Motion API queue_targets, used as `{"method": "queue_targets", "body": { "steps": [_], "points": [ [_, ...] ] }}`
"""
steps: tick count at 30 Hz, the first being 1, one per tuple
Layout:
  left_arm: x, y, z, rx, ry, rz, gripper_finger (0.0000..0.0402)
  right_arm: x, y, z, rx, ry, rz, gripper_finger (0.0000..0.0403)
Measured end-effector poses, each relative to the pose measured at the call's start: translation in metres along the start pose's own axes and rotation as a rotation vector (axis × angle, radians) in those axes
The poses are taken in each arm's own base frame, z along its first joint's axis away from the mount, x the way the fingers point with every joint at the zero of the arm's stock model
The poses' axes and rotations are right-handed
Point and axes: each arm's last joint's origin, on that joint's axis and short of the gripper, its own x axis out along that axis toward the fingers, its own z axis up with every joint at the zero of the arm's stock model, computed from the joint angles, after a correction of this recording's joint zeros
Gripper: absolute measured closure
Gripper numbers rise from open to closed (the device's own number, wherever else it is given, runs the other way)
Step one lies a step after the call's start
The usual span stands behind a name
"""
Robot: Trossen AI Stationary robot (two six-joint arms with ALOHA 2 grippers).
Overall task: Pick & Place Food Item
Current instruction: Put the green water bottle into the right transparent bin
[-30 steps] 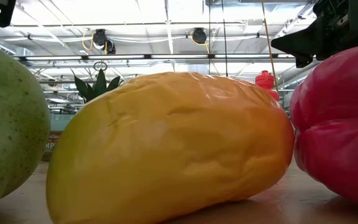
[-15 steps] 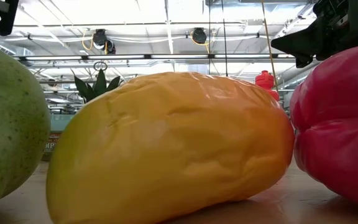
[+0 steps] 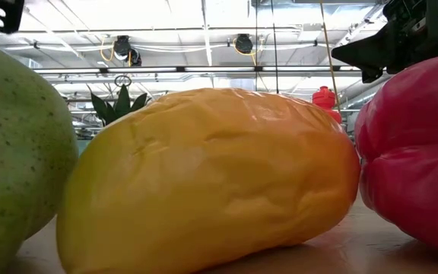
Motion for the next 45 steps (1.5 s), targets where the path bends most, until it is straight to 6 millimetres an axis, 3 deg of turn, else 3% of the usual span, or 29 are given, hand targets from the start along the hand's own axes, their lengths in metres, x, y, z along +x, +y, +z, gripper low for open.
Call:
{"method": "queue_targets", "body": {
  "steps": [10, 21, 35, 39, 45],
  "points": [
    [0.002, 0.011, 0.002, -0.021, -0.009, 0.005, 0.0008, 0.0, 0.0, 0.0, 0.001, 0.0, 0.0, 0.0403],
    [0.035, 0.007, -0.003, 0.037, 0.076, -0.104, 0.0007, 0.0, 0.0, 0.0, 0.001, 0.0, 0.0, 0.0403],
    [0.038, 0.008, 0.005, 0.038, 0.03, -0.109, 0.006, 0.0, 0.0, 0.0, 0.0, 0.0, -0.001, 0.0403],
    [0.038, 0.011, 0.005, 0.035, 0.032, -0.096, 0.009, 0.0, 0.0, 0.0, 0.001, 0.0, 0.0, 0.0403],
    [0.038, 0.021, 0.009, 0.032, 0.015, -0.02, 0.0206, 0.0, 0.0, 0.0, 0.001, 0.0, 0.0, 0.0403]
  ]
}}
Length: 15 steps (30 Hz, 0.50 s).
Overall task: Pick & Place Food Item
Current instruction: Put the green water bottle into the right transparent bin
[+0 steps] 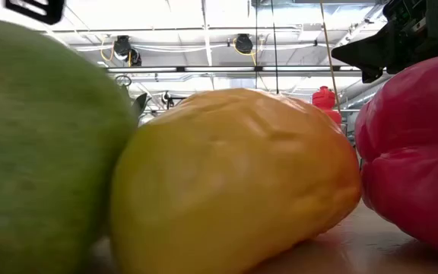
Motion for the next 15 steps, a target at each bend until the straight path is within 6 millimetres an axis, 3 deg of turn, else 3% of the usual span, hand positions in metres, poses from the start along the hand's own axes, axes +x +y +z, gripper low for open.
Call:
{"method": "queue_targets", "body": {
  "steps": [4, 8, 15],
  "points": [
    [-0.002, 0.016, 0.027, -0.054, -0.078, 0.04, 0.0211, 0.0, 0.0, 0.0, -0.001, 0.0, 0.0, 0.0403],
    [-0.005, 0.027, 0.047, 0.009, -0.005, 0.08, 0.0211, 0.0, 0.0, 0.0, -0.001, -0.001, 0.0, 0.0403],
    [-0.027, 0.076, 0.135, 0.179, -0.017, 0.352, 0.0211, 0.0, 0.0, 0.0, 0.001, -0.003, 0.003, 0.0403]
  ]
}}
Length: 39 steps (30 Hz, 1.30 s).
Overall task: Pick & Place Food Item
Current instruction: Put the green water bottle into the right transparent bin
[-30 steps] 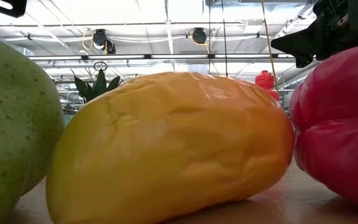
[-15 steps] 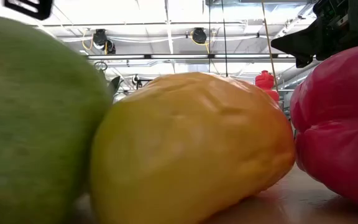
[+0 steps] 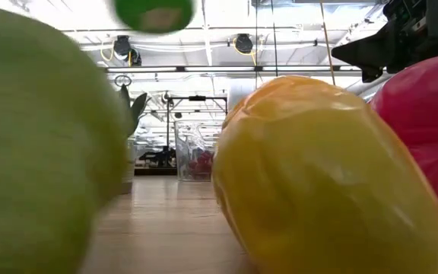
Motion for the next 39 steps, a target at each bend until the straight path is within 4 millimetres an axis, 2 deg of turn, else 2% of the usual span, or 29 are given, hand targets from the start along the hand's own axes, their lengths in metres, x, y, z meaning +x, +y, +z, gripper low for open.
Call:
{"method": "queue_targets", "body": {
  "steps": [4, 6, 13, 15, 18, 21, 25, 28, 31, 35, 39],
  "points": [
    [-0.002, 0.059, 0.048, 0.084, -0.106, 0.161, 0.0211, 0.0, 0.0, 0.0, 0.002, -0.004, 0.0, 0.0403],
    [-0.001, 0.098, 0.068, 0.085, -0.15, 0.243, 0.0211, 0.0, 0.0, 0.0, 0.002, -0.004, 0.002, 0.0403],
    [0.012, 0.221, 0.075, 0.01, -0.209, 0.25, 0.0211, 0.0, 0.005, -0.001, 0.0, 0.001, 0.149, 0.0403],
    [0.016, 0.256, 0.07, 0.001, -0.221, 0.259, 0.0211, -0.001, 0.006, -0.001, -0.003, 0.001, 0.196, 0.0403],
    [0.032, 0.305, 0.049, -0.023, -0.205, 0.277, 0.0211, -0.001, 0.007, -0.001, -0.006, 0.005, 0.215, 0.0403],
    [0.047, 0.348, 0.023, -0.051, -0.187, 0.297, 0.0211, -0.001, 0.007, -0.001, -0.03, 0.0, 0.214, 0.0403],
    [0.05, 0.4, -0.007, -0.073, -0.193, 0.32, 0.0211, -0.001, 0.006, 0.003, -0.076, -0.039, 0.191, 0.0403],
    [0.048, 0.429, -0.032, -0.127, -0.198, 0.267, 0.0211, -0.003, 0.005, 0.007, -0.099, -0.075, 0.175, 0.0403],
    [0.048, 0.445, -0.059, -0.152, -0.181, 0.179, 0.0211, -0.006, 0.003, 0.014, -0.086, -0.141, 0.169, 0.0403],
    [0.05, 0.455, -0.085, -0.132, -0.159, 0.117, 0.0211, -0.01, 0.001, 0.021, -0.071, -0.196, 0.164, 0.0403],
    [0.055, 0.455, -0.093, -0.071, -0.149, 0.114, 0.0211, -0.013, 0.0, 0.024, -0.064, -0.225, 0.161, 0.0403]
  ]
}}
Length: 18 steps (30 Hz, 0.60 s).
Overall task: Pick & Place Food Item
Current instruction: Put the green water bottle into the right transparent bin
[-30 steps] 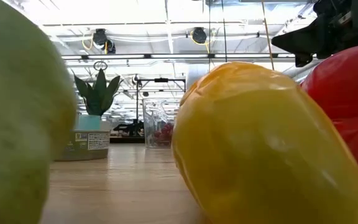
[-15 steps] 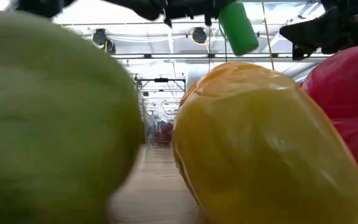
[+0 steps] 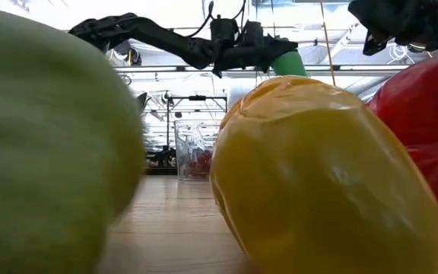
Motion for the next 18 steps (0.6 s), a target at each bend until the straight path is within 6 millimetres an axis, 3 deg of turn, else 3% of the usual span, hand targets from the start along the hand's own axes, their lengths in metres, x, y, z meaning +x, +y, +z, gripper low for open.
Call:
{"method": "queue_targets", "body": {
  "steps": [10, 15, 18],
  "points": [
    [0.019, -0.012, -0.003, 0.233, 0.055, 0.201, 0.0211, -0.002, -0.002, 0.008, -0.12, -0.074, -0.017, 0.0403],
    [0.01, -0.005, -0.006, 0.202, 0.064, 0.148, 0.0211, -0.002, -0.006, 0.007, -0.13, -0.03, -0.16, 0.0403],
    [-0.002, -0.001, 0.01, 0.146, 0.026, 0.07, 0.0211, -0.003, -0.009, 0.003, -0.152, 0.031, -0.282, 0.0403]
  ]
}}
